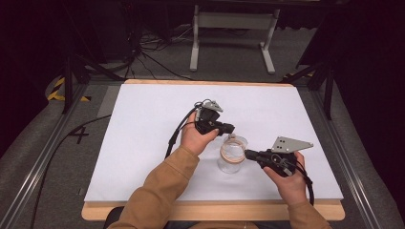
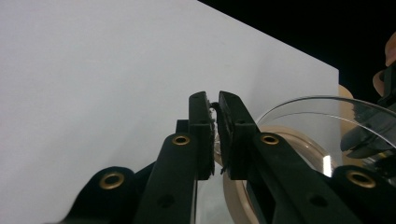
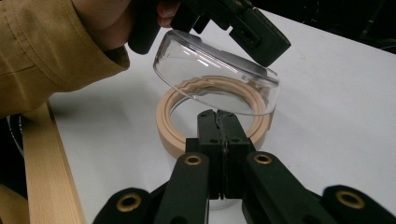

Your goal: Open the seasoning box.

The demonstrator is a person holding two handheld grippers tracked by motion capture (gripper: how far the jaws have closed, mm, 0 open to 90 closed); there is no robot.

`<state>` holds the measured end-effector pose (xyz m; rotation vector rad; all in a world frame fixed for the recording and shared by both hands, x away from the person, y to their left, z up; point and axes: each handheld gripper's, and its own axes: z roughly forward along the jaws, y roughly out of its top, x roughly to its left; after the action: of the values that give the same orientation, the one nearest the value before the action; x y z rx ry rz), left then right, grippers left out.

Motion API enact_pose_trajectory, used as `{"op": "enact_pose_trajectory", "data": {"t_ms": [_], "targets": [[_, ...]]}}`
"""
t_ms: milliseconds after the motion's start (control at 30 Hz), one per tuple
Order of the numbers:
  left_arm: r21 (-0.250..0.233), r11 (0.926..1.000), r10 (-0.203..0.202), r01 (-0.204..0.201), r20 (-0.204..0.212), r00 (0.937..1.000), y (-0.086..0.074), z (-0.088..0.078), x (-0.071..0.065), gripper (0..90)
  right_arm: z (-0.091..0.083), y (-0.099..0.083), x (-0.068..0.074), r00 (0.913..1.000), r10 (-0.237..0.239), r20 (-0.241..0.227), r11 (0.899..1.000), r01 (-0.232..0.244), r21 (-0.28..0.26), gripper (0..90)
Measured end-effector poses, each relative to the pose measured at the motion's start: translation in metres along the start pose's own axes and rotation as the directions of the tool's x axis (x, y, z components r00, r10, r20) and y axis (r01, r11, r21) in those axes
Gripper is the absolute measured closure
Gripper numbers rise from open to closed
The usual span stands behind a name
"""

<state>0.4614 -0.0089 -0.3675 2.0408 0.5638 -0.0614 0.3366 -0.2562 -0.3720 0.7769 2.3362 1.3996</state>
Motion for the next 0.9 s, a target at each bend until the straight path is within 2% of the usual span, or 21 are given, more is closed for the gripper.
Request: {"op": "enact_pose_trajectory", "data": {"t_ms": [267,500,600,700,900], "targets": [[-0.037,0.9992,0.015,-0.016,-0.042,0.9990,0.000,-0.026,-0.004,83.4,0.000,0.003,-0.002,1.0000,-0.008,-0.004,1.000,0.008,-0.006,90.0],[-0.071,0.9973,0.012,-0.017,-0.075,0.9971,-0.009,-0.057,-0.008,83.2,0.001,0.012,-0.007,0.9995,-0.023,-0.022,0.999,0.022,-0.027,90.0],[-0.072,0.9973,0.008,-0.015,-0.093,0.9956,-0.014,-0.068,-0.011,83.0,0.004,0.017,-0.009,0.9990,-0.022,-0.039,0.999,0.021,-0.040,90.0],[-0.072,0.9973,0.006,-0.014,-0.100,0.9949,-0.020,-0.079,-0.013,82.7,0.007,0.022,-0.010,0.9982,-0.035,-0.048,0.998,0.033,-0.046,90.0],[-0.077,0.9958,0.042,-0.049,-0.085,0.9955,-0.030,-0.099,-0.018,80.3,0.011,0.031,-0.015,0.9968,-0.051,-0.062,0.997,0.047,-0.060,90.0]]}}
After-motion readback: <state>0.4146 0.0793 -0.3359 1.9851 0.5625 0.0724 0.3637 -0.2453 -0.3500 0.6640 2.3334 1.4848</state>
